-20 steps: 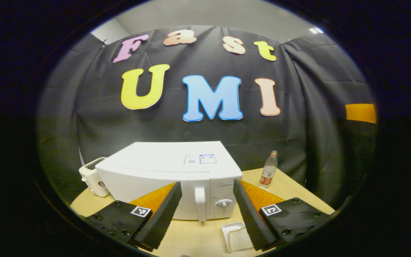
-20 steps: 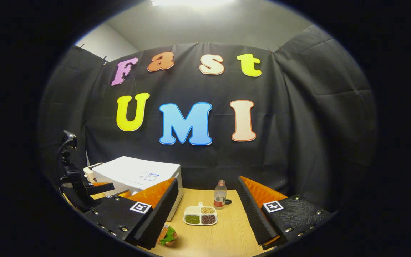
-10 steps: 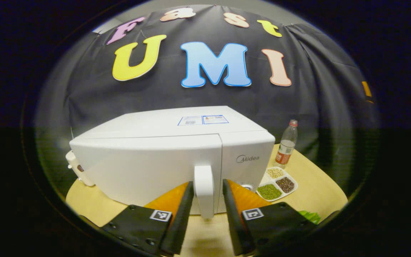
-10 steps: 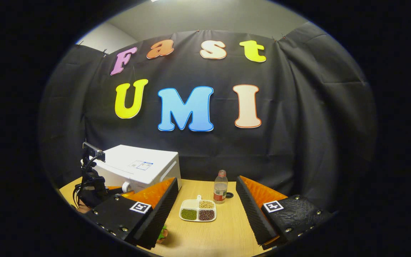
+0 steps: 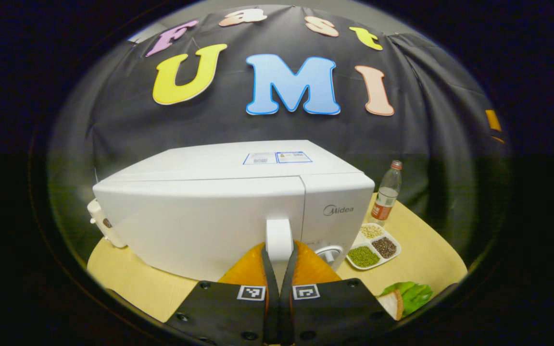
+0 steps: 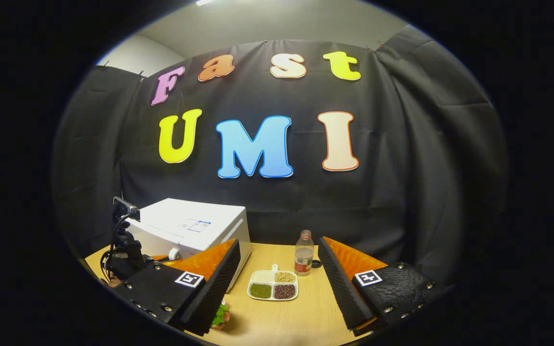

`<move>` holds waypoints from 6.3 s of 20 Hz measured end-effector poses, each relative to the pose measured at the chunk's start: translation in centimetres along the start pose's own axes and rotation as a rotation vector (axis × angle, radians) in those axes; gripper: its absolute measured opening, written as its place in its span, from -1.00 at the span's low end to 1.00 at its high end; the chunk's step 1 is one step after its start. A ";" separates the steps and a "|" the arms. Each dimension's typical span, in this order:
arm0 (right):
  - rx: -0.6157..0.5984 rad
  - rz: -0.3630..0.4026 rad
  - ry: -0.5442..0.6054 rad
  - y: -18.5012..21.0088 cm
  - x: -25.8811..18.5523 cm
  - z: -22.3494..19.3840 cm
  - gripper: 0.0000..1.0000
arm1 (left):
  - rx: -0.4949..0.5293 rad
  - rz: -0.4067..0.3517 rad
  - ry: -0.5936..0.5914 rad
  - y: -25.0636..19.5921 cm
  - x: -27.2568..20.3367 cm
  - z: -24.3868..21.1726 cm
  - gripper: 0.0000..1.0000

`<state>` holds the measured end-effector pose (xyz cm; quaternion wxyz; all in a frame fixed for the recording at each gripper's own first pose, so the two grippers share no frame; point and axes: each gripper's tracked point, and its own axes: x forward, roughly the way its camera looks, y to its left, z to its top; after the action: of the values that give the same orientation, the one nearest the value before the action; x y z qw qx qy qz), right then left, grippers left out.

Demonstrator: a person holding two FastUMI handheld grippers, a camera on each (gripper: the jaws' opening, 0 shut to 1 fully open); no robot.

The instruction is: Open the microwave oven with the left hand, put the food in, and close the microwave oven.

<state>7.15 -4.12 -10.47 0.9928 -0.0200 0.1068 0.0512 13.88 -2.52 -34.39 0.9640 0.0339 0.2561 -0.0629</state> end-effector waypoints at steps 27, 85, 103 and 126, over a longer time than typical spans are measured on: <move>0.002 0.015 0.060 24.3 -3.1 -2.9 0.96 | 0.224 -0.378 0.151 21.5 -28.3 -12.1 -0.87; 0.484 0.040 0.775 17.3 -0.6 -27.5 -0.49 | 0.003 -0.020 -0.338 24.0 -31.1 12.5 1.00; 1.222 0.161 0.457 40.3 12.9 -18.0 -0.51 | -0.066 0.103 -0.344 35.8 -34.5 11.0 0.97; 1.277 -0.180 0.324 41.8 26.0 -23.2 0.17 | -0.079 0.259 -0.293 43.8 -36.9 8.9 0.90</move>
<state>23.16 38.74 -39.85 0.7813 0.5560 0.2619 -0.1087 -7.48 43.84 -6.81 0.9916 0.0193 0.1088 0.0676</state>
